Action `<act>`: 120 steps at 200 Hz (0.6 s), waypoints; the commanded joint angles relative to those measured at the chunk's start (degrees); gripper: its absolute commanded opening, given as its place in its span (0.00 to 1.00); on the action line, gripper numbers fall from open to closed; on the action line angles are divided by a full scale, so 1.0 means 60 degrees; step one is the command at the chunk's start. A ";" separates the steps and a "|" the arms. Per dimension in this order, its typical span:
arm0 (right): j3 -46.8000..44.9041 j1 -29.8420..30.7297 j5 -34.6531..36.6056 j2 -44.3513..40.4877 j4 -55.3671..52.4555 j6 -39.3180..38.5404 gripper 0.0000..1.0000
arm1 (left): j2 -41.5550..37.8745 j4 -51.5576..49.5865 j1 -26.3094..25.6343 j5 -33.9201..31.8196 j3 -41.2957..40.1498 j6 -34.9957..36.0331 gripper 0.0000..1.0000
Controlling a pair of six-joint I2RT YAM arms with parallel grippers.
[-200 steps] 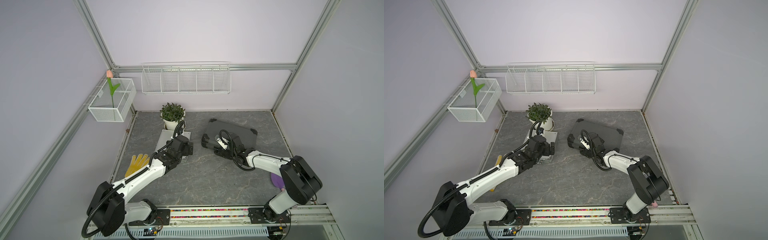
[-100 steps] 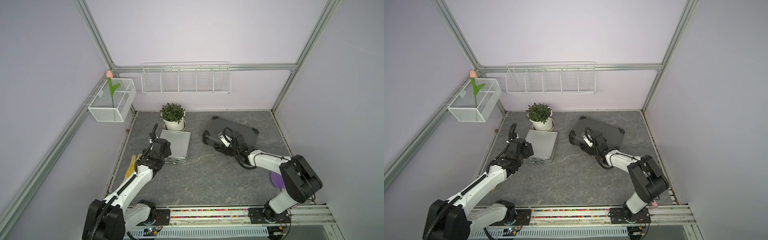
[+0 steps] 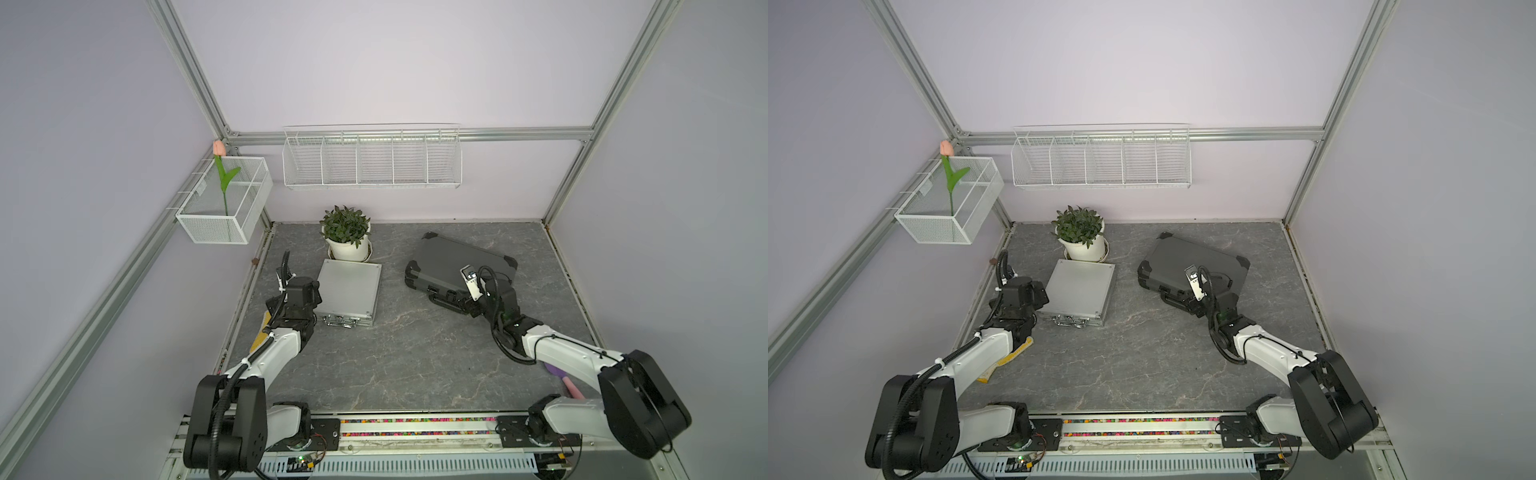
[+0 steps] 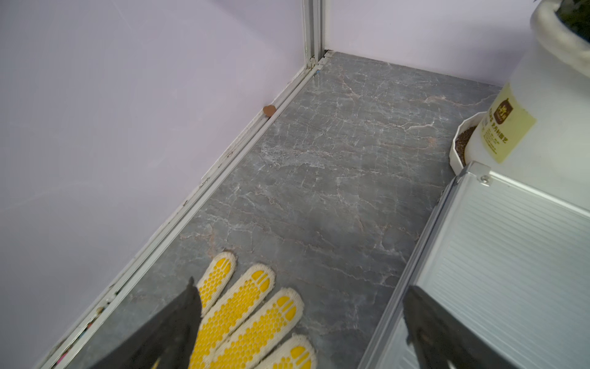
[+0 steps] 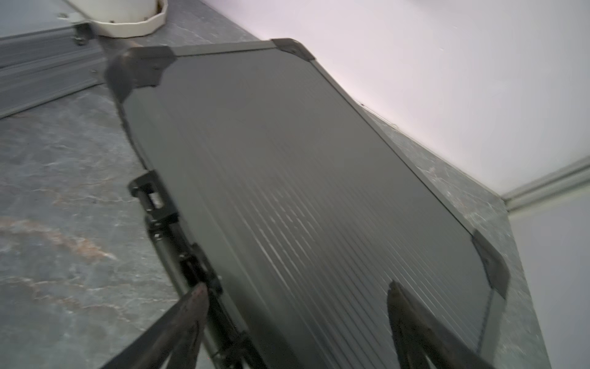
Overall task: Close the poker set cases
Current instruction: Move the poker set case to the center of the board, then reset both arms
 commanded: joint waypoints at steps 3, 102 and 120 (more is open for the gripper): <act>-0.0385 -0.0260 0.1392 -0.0328 0.0803 0.0526 0.89 | 0.0618 0.2496 0.0061 -0.0087 -0.0415 0.0504 1.00; -0.2535 -0.1823 0.1527 0.2044 0.7233 -0.0073 0.89 | 0.2211 0.6025 0.0405 0.1554 -0.1211 0.1372 1.00; -0.2469 -0.2076 0.1662 0.1884 0.6935 0.0420 0.89 | 0.2197 0.6013 0.0413 0.1556 -0.1188 0.1373 1.00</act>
